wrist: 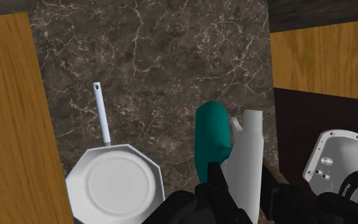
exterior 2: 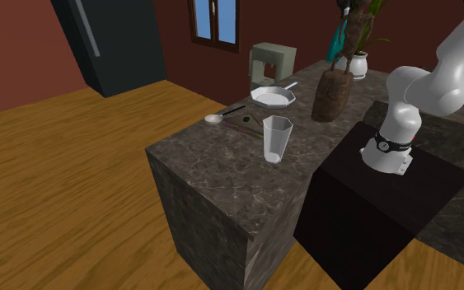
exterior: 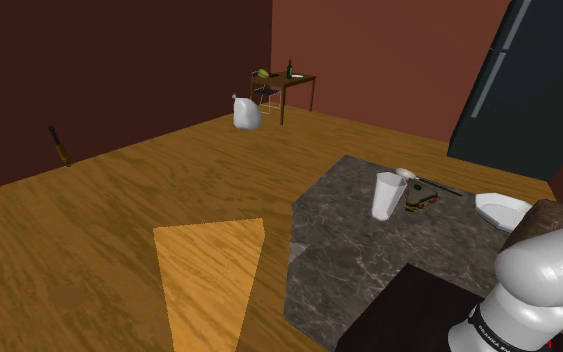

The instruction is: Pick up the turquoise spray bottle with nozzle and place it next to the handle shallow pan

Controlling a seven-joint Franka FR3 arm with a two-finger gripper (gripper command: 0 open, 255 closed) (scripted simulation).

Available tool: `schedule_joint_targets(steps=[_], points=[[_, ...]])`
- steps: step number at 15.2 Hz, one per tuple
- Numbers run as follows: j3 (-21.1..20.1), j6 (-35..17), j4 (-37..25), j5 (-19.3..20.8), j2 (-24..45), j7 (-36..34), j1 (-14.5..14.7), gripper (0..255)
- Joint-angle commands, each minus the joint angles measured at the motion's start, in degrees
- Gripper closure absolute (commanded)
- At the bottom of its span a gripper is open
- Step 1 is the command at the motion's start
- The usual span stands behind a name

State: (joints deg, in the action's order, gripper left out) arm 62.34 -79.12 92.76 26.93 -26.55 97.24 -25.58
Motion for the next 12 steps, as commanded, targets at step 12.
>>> schedule_joint_targets(steps=[12], points=[[-1.1,-8.7,12.7,3.1,-4.5,-3.2,-3.3,255]])
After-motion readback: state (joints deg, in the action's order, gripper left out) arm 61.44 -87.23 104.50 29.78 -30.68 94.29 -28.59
